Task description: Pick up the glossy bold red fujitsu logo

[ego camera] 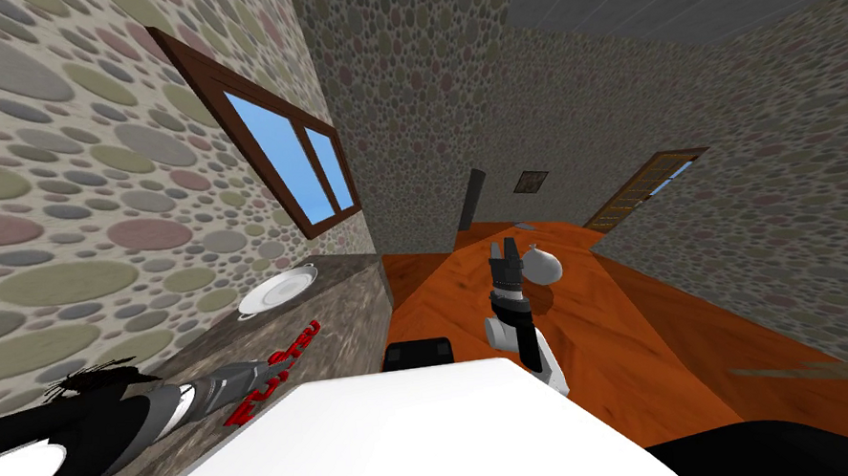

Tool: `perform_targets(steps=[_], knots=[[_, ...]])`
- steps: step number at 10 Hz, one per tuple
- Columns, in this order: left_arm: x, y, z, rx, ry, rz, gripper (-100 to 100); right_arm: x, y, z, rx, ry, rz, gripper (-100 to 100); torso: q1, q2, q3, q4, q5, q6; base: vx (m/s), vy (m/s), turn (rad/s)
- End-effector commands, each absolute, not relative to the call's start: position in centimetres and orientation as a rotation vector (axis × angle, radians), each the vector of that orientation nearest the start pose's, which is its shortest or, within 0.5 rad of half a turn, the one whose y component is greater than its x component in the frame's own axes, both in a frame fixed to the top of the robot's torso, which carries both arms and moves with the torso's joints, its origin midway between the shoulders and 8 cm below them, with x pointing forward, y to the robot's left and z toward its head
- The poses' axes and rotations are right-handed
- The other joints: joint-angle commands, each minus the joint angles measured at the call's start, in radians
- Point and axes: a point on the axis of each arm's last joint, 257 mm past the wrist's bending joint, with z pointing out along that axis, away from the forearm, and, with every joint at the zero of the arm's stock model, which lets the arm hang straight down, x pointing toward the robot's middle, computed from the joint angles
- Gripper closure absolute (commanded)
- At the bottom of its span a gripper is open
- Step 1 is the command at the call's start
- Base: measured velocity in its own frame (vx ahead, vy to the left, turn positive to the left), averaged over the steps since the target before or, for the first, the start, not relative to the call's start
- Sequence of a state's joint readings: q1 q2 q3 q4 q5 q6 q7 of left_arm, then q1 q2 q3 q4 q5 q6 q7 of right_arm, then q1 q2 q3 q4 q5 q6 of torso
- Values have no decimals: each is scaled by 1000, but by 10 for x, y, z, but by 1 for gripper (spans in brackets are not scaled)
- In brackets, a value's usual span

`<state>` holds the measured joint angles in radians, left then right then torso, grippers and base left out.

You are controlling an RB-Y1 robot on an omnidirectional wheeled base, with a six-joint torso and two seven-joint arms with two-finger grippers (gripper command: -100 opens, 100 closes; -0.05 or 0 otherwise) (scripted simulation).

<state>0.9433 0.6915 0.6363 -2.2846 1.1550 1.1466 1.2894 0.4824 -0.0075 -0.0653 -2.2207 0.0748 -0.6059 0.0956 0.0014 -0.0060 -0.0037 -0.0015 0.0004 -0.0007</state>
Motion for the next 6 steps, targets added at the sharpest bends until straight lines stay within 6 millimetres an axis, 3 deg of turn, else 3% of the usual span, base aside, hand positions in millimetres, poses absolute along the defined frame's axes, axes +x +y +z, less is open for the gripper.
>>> perform_targets(steps=[1, 5, 6], knots=[[159, 455, -278, -3080, 67, -665, -100, 337, -286, 24, 510, 639, 1124, 0, 0, 0, 0, 0, 0, 0, 60, 2, -18], [137, 451, -273, -3116, 51, -543, -100, 337, -286, 24, 510, 639, 1124, 0, 0, 2, 1, 0, 0, 0, 48, 3, -11], [140, 452, -274, -3109, 54, -566, -100, 337, -286, 24, 510, 639, 1124, 0, 0, 2, 1, 0, 0, 0, 20, 2, -1]])
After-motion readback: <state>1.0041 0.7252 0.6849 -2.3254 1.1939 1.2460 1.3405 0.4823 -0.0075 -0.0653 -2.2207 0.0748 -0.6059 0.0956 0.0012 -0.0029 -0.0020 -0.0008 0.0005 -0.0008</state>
